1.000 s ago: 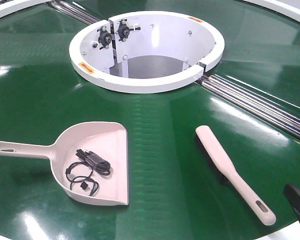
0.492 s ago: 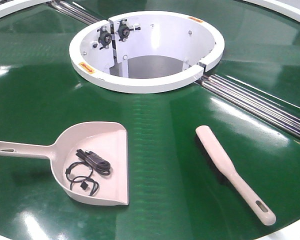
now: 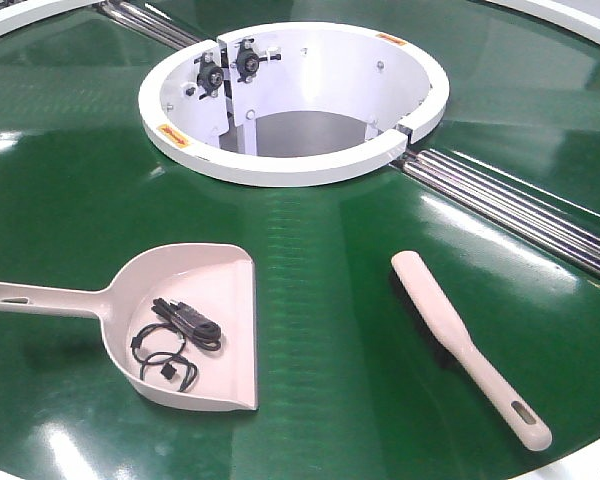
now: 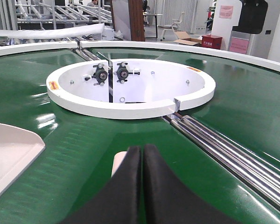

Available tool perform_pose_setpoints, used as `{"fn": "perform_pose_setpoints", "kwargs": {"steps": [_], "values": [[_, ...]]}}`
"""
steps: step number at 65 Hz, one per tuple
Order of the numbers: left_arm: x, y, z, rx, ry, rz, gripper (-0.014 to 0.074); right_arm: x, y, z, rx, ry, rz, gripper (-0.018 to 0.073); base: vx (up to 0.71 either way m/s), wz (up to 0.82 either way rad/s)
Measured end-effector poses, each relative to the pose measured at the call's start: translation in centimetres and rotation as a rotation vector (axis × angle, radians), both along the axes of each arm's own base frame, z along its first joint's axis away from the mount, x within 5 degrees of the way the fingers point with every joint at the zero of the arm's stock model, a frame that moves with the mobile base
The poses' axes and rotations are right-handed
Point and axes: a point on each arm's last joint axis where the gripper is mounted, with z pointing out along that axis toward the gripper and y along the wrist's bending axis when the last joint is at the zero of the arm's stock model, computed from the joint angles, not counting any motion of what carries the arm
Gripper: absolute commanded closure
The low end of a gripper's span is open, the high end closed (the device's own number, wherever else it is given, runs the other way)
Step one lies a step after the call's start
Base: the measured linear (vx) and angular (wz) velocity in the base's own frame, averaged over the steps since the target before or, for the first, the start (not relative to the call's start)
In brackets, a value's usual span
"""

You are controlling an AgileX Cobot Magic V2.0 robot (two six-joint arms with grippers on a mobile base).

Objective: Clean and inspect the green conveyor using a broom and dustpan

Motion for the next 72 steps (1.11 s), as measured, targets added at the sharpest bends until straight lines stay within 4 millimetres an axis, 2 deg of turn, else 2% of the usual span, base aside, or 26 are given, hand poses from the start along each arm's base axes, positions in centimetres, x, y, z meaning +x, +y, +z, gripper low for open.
{"fn": "perform_pose_setpoints", "kwargs": {"steps": [34,41,52,72], "values": [[0.0,0.1,-0.3,0.026,-0.002,0.003,0.0604,0.0,0.0,0.0,0.000,-0.001,0.000,0.0568,0.00,0.00],[-0.3,0.4,-1.7,0.009,0.008,0.036,0.0604,0.0,0.0,0.0,0.000,-0.001,0.000,0.0568,0.00,0.00],[-1.1,0.8,-5.7,-0.058,-0.020,0.093,0.0604,0.0,0.0,0.0,0.000,-0.001,0.000,0.0568,0.00,0.00],[-1.6,1.2,-5.7,-0.080,-0.088,0.147,0.0604,0.0,0.0,0.0,0.000,-0.002,0.000,0.0568,0.00,0.00]]}}
